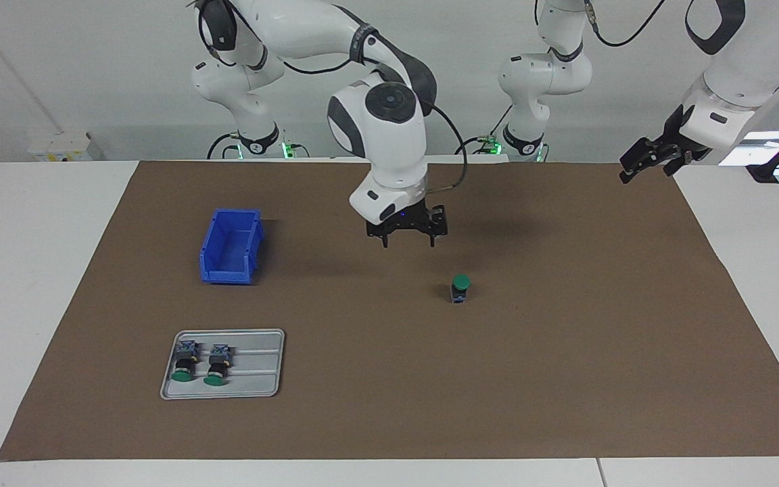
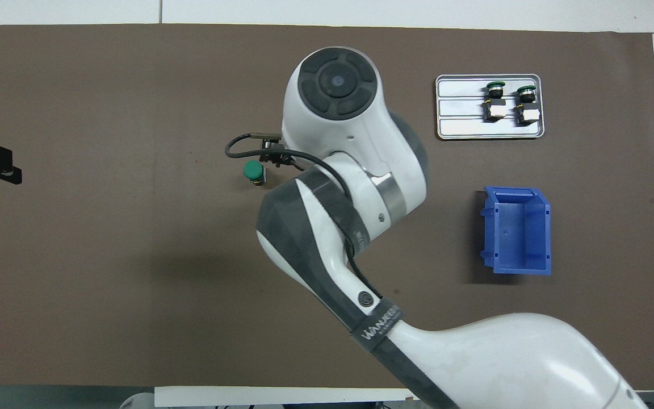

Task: Place and press button with both arms
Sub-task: 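Reach the right gripper to the button and grasp it, then carry the button with the right gripper over the blue bin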

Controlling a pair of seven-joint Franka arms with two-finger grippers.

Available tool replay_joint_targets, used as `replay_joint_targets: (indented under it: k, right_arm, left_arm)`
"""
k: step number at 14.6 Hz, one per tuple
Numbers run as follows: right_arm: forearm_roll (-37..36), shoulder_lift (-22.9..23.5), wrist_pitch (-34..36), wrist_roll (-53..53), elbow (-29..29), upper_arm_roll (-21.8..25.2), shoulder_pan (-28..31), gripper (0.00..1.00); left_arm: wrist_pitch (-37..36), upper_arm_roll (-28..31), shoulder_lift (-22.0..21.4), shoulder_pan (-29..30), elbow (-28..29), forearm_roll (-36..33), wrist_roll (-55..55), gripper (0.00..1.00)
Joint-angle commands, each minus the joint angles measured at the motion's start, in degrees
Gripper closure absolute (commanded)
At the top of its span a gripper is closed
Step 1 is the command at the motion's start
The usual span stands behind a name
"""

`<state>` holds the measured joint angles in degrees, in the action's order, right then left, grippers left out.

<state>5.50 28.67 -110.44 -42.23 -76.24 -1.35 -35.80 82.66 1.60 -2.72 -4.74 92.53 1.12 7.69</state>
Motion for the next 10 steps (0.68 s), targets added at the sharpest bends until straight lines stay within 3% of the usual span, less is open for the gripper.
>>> replay_joint_targets:
  k: [1, 3, 8, 10]
  right_arm:
    - [-0.6, 5.4, -3.6, -3.9, 3.7, 0.5, -3.3, 0.01]
    - [-4.1, 9.2, -4.3, -4.1, 7.0, 0.3, -5.7, 0.01]
    - [-10.8, 12.7, -12.5, -3.9, 5.9, 0.2, -7.2, 0.01]
    - [-12.0, 14.0, -16.8, -3.9, 4.4, 0.2, -7.2, 0.0]
  left_arm:
    - [-1.2, 0.0, -0.1, 0.4, -0.5, -2.2, -0.7, 0.0]
    - [-0.9, -0.3, 0.0, -0.4, -0.5, -6.1, -0.8, 0.0]
    - [-0.7, -5.7, -0.6, 7.3, -0.7, -6.0, -1.6, 0.0]
    - [-0.5, -5.8, -0.7, 7.6, -0.6, -6.0, -1.7, 0.0]
